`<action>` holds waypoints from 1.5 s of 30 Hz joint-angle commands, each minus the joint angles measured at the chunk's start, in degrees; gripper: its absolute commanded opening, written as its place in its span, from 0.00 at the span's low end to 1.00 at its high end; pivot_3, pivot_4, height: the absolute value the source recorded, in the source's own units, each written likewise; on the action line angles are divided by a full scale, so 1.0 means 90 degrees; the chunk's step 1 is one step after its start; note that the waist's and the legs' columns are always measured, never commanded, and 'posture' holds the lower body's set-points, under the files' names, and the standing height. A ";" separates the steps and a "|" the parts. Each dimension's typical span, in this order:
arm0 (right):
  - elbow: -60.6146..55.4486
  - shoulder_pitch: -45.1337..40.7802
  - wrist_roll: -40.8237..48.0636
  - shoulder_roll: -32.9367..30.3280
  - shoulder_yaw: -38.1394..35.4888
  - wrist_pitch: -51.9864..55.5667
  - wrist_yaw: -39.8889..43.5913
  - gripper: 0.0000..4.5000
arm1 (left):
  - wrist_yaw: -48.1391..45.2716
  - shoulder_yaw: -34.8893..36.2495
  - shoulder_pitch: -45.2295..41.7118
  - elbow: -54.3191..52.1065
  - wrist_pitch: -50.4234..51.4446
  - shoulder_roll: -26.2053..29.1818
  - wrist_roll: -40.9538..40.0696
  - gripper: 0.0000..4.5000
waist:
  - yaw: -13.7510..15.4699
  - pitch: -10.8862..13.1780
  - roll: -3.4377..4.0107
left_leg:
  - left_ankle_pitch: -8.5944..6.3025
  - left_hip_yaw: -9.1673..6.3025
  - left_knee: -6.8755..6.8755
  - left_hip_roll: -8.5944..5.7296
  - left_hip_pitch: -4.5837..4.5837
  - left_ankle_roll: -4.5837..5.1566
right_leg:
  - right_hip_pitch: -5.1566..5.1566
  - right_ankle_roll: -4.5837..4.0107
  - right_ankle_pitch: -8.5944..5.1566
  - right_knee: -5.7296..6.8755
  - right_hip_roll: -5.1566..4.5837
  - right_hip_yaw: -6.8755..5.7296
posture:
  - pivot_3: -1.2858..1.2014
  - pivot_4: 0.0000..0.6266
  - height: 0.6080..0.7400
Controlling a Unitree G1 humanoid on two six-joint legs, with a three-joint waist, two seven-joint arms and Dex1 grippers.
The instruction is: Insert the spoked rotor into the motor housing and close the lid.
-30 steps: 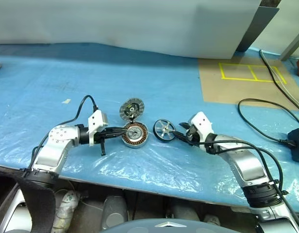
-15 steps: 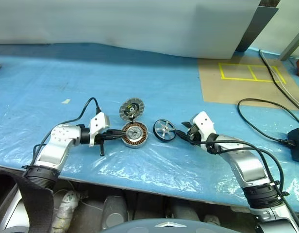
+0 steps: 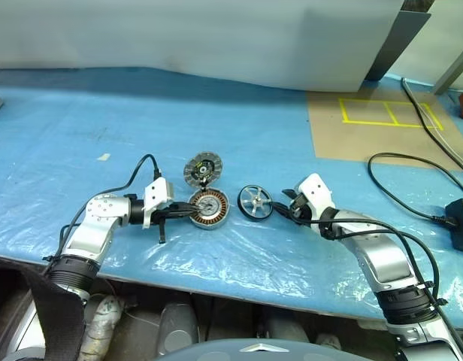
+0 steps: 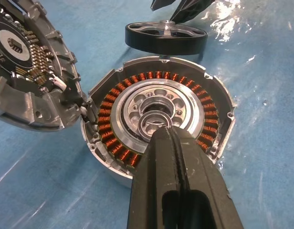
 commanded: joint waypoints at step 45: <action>0.0149 0.0210 -0.0196 0.0156 0.0180 -0.0489 -0.0067 0.55 | -0.1234 0.0320 -0.0351 0.2554 -0.1946 -0.0823 -0.0314 0.01 | 0.0154 -0.0025 0.0014 | -0.0001 0.0004 -0.0015 0.0007 0.0025 0.0000 | 0.0018 0.0001 -0.0001 -0.0015 -0.0012 0.0006 | 0.52 0.24 1.00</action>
